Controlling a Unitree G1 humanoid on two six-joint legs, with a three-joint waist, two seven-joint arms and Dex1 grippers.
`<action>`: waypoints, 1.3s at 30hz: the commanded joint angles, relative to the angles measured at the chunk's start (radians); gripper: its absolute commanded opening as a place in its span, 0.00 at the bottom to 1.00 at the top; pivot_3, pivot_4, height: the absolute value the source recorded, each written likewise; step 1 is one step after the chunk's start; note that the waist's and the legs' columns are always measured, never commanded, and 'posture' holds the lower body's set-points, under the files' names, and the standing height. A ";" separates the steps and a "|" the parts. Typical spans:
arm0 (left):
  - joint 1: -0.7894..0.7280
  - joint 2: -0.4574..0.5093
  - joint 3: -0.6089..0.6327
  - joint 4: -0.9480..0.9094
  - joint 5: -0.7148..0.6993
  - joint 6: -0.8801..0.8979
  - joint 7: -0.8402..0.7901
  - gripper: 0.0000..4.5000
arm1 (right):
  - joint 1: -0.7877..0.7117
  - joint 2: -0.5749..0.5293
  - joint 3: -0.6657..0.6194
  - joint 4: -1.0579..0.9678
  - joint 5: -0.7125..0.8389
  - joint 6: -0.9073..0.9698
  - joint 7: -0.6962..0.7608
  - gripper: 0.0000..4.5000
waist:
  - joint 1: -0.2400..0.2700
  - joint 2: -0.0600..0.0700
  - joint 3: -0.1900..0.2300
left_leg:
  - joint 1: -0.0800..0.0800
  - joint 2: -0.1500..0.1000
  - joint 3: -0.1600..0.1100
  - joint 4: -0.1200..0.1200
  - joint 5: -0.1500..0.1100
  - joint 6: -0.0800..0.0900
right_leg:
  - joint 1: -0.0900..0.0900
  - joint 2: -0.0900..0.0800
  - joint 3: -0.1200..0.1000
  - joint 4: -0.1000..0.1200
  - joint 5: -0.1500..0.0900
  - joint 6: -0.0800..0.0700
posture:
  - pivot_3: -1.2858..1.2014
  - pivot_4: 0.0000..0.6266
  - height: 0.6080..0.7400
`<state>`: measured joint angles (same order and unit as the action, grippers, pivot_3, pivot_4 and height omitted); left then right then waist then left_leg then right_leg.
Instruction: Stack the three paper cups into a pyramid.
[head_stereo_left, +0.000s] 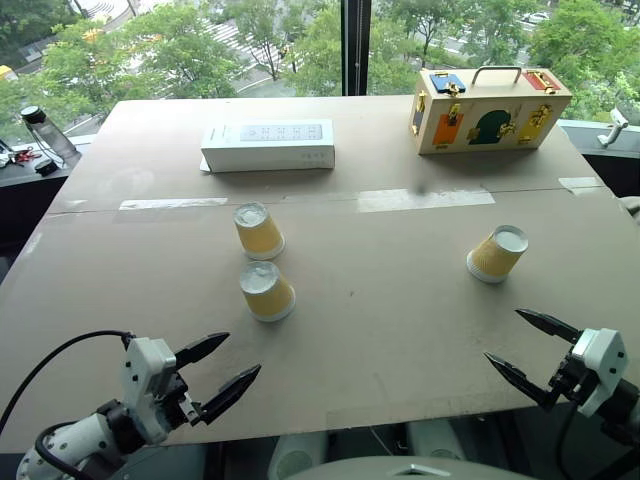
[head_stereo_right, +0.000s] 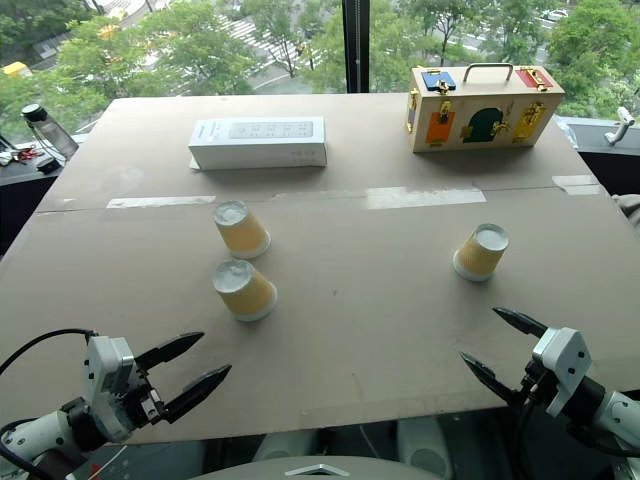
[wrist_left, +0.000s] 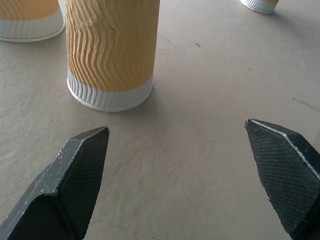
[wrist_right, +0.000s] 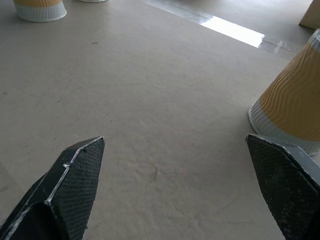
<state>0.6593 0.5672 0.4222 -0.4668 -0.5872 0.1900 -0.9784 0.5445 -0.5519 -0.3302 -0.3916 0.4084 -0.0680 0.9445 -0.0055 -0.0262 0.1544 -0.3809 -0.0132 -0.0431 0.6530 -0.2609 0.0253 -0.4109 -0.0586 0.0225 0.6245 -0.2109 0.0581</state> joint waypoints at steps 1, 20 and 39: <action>-0.016 0.013 0.017 -0.010 -0.027 -0.001 -0.011 1.00 | -0.015 0.014 0.032 -0.056 0.020 0.002 -0.019 0.99 | 0.000 0.000 0.000 | 0.000 0.000 0.000 0.000 0.000 0.000 | 0.000 0.000 0.000 0.000 0.000 0.000 | 0.52 0.24 1.00; -0.339 0.096 -0.021 0.095 -0.026 0.040 0.021 1.00 | -0.255 -0.158 0.240 -0.369 0.242 0.242 0.043 0.99 | 0.017 0.000 0.000 | 0.000 -0.001 -0.001 0.000 0.000 0.000 | 0.000 0.001 -0.001 0.001 0.000 0.000 | 0.52 0.24 1.00; -0.625 0.068 -0.245 0.271 0.052 -0.015 -0.069 0.51 | -0.092 -0.138 0.172 -0.413 0.179 0.193 -0.029 1.00 | 0.021 0.000 0.001 | 0.000 -0.001 -0.002 0.001 0.000 0.000 | 0.001 0.001 -0.002 0.001 0.003 -0.004 | 0.52 0.24 1.00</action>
<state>0.0605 0.6345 0.1880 -0.1741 -0.5140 0.1710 -1.0274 0.4421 -0.6962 -0.1315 -0.7618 0.5898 0.1469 0.9272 0.0153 -0.0263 0.1550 -0.3807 -0.0137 -0.0446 0.6537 -0.2607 0.0254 -0.4099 -0.0573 0.0208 0.6255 -0.2082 0.0542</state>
